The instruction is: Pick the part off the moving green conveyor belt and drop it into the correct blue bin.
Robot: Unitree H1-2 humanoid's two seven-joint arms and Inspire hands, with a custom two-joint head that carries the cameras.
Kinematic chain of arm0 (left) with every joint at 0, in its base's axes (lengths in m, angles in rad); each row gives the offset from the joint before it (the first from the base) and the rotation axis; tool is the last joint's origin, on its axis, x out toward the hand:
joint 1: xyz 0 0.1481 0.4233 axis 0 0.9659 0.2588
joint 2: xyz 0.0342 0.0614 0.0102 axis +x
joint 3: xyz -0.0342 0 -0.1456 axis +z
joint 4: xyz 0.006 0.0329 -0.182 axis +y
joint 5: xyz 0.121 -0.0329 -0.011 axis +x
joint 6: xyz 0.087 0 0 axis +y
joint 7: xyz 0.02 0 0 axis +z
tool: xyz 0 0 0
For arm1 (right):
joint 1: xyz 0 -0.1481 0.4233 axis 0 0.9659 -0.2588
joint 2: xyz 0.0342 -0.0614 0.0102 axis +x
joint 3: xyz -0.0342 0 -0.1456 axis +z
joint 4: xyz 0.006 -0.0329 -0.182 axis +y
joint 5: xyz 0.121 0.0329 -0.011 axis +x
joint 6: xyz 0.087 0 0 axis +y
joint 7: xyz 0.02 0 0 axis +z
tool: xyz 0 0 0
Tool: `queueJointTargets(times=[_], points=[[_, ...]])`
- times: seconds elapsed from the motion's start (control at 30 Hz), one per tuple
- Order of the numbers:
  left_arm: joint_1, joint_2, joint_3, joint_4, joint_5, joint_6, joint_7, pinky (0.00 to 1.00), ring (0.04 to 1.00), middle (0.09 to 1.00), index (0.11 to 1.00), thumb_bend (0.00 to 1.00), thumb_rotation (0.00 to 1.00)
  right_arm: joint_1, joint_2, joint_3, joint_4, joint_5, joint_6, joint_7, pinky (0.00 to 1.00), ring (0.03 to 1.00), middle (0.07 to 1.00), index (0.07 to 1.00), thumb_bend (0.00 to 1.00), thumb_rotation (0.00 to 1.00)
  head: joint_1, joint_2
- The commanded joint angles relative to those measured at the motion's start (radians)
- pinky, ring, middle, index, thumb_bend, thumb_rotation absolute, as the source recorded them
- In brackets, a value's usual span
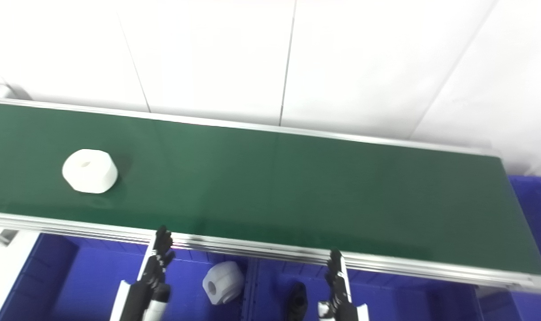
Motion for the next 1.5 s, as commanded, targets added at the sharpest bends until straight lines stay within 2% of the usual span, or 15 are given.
queueJointTargets(times=[0.0, 0.2, 0.3, 0.37, 0.4, 0.43, 0.57, 0.6, 0.67, 0.7, 0.83, 0.97, 1.1, 1.27, 1.47], points=[[0.001, -0.028, -0.016, -0.001, 0.037, -0.061, 0.029, 0.93, 0.98, 1.0, 0.999, 0.65, 0.91, -0.002, -0.011, -0.011, -0.008, 0.015, -0.048, 0.014, 1.0, 1.0, 1.0, 1.0, 0.81, 1.0, 0.026, -0.005], [-0.01, -0.056, -0.025, 0.042, 0.103, -0.106, 0.079, 0.84, 0.936, 0.979, 0.966, 0.58, 0.9, -0.012, -0.032, -0.033, 0.003, 0.047, -0.048, 0.036, 1.0, 1.0, 1.0, 1.0, 0.78, 1.0, 0.077, -0.017], [-0.014, -0.065, -0.03, 0.05, 0.124, -0.11, 0.097, 0.81, 0.916, 0.961, 0.952, 0.61, 0.87, -0.019, -0.036, -0.041, 0.013, 0.061, -0.052, 0.044, 1.0, 1.0, 1.0, 1.0, 0.79, 1.0, 0.087, -0.021], [-0.016, -0.069, -0.035, 0.045, 0.095, -0.085, 0.089, 0.82, 0.919, 0.956, 0.942, 0.69, 0.76, -0.023, -0.036, -0.045, 0.019, 0.066, -0.05, 0.05, 1.0, 1.0, 1.0, 1.0, 0.79, 1.0, 0.097, -0.026], [-0.018, -0.066, -0.036, 0.043, 0.09, -0.08, 0.086, 0.81, 0.913, 0.95, 0.933, 0.72, 0.66, -0.025, -0.035, -0.047, 0.021, 0.065, -0.047, 0.052, 1.0, 1.0, 1.0, 1.0, 0.8, 1.0, 0.107, -0.029], [-0.022, -0.063, -0.035, 0.042, 0.094, -0.082, 0.086, 0.81, 0.912, 0.949, 0.932, 0.72, 0.64, -0.028, -0.035, -0.048, 0.025, 0.069, -0.044, 0.056, 1.0, 1.0, 1.0, 1.0, 0.8, 1.0, 0.113, -0.032], [-0.037, -0.044, -0.026, 0.005, 0.094, -0.095, 0.081, 0.77, 0.868, 0.9, 0.894, 0.77, 0.43, -0.034, -0.026, -0.049, 0.031, 0.073, -0.033, 0.064, 1.0, 1.0, 1.0, 1.0, 0.81, 1.0, 0.11, -0.036], [-0.042, -0.038, -0.021, -0.027, 0.105, -0.09, 0.079, 0.75, 0.846, 0.865, 0.848, 0.82, 0.33, -0.035, -0.024, -0.048, 0.031, 0.074, -0.03, 0.066, 1.0, 1.0, 1.0, 1.0, 0.8, 1.0, 0.11, -0.036], [-0.064, -0.024, -0.001, -0.096, 0.155, -0.086, 0.08, 0.67, 0.798, 0.817, 0.79, 0.87, 0.27, -0.039, -0.021, -0.044, 0.034, 0.079, -0.026, 0.073, 1.0, 1.0, 1.0, 1.0, 0.8, 1.0, 0.099, -0.038], [-0.091, -0.009, 0.018, -0.134, 0.215, -0.083, 0.078, 0.62, 0.77, 0.793, 0.771, 0.89, 0.28, -0.043, -0.022, -0.043, 0.042, 0.081, -0.031, 0.077, 1.0, 1.0, 1.0, 1.0, 0.79, 1.0, 0.087, -0.038], [-0.201, 0.054, 0.078, -0.214, 0.371, -0.041, 0.038, 0.59, 0.761, 0.782, 0.758, 0.94, 0.32, -0.058, -0.016, -0.042, 0.069, 0.072, -0.048, 0.081, 1.0, 0.99, 1.0, 1.0, 0.77, 1.0, 0.054, -0.047], [-0.36, 0.127, 0.131, -0.234, 0.486, 0.002, -0.023, 0.66, 0.796, 0.791, 0.752, 1.0, 0.31, -0.072, -0.01, -0.039, 0.094, 0.068, -0.062, 0.08, 0.96, 0.976, 1.0, 1.0, 0.73, 1.0, 0.026, -0.049], [-0.519, 0.177, 0.141, -0.232, 0.587, 0.078, -0.116, 0.75, 0.824, 0.77, 0.747, 1.0, 0.28, -0.084, -0.009, -0.041, 0.111, 0.061, -0.072, 0.08, 0.96, 0.963, 1.0, 1.0, 0.72, 1.0, 0.03, -0.056], [-0.683, 0.211, 0.12, -0.181, 0.667, 0.12, -0.182, 0.83, 0.851, 0.794, 0.778, 0.98, 0.23, -0.094, -0.013, -0.041, 0.125, 0.063, -0.073, 0.085, 0.97, 0.956, 1.0, 1.0, 0.71, 1.0, 0.048, -0.062], [-0.825, 0.244, 0.116, -0.054, 0.686, 0.145, -0.19, 0.83, 0.849, 0.819, 0.811, 0.97, 0.22, -0.098, -0.012, -0.043, 0.125, 0.075, -0.07, 0.094, 0.97, 0.967, 1.0, 1.0, 0.7, 1.0, 0.052, -0.065]])
